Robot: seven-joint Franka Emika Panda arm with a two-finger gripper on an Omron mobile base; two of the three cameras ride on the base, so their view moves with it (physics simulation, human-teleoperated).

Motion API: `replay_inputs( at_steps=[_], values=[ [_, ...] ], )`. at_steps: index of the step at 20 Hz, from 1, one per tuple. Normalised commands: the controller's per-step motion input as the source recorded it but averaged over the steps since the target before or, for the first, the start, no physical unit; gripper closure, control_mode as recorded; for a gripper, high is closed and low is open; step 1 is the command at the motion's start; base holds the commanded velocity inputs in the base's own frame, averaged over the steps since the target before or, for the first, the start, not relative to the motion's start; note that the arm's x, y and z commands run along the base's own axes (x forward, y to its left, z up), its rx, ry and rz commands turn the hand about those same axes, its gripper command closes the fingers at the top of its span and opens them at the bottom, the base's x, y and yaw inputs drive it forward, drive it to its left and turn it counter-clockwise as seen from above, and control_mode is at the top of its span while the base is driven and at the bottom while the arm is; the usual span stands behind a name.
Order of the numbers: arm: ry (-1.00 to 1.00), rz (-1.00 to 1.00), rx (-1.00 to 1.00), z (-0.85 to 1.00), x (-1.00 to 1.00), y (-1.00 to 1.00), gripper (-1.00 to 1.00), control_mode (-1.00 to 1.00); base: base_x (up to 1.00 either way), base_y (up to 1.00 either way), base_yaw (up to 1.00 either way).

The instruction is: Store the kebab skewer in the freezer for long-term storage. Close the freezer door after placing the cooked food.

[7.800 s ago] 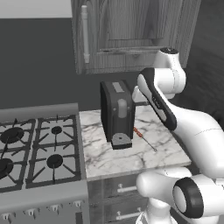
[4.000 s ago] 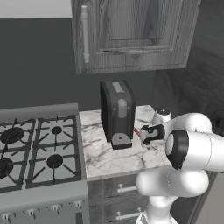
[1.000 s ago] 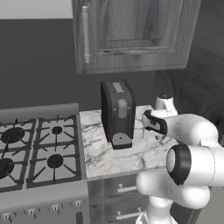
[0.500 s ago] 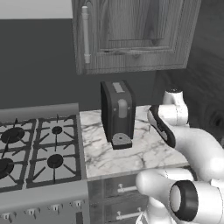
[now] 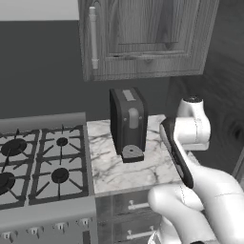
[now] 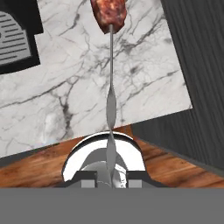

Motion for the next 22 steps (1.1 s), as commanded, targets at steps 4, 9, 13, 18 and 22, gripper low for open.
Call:
replay_inputs(
  at_steps=[4,9,13,18,22],
  values=[
    [0.0,0.0,0.0,0.42,-0.42,0.08,1.0,-1.0,0.0,0.0,0.0],
    [-0.02,0.0,0.0,0.39,-0.37,0.01,1.0,-1.0,0.0,0.0,0.0],
    [-0.05,0.0,0.0,0.38,-0.37,0.07,1.0,-1.0,0.0,0.0,0.0],
    [0.0,0.0,0.0,0.14,-0.37,0.19,1.0,-1.0,0.0,0.0,0.0],
    [0.0,0.0,-0.01,0.0,-0.13,0.19,1.0,-1.0,0.0,0.0,0.0]
  ],
)
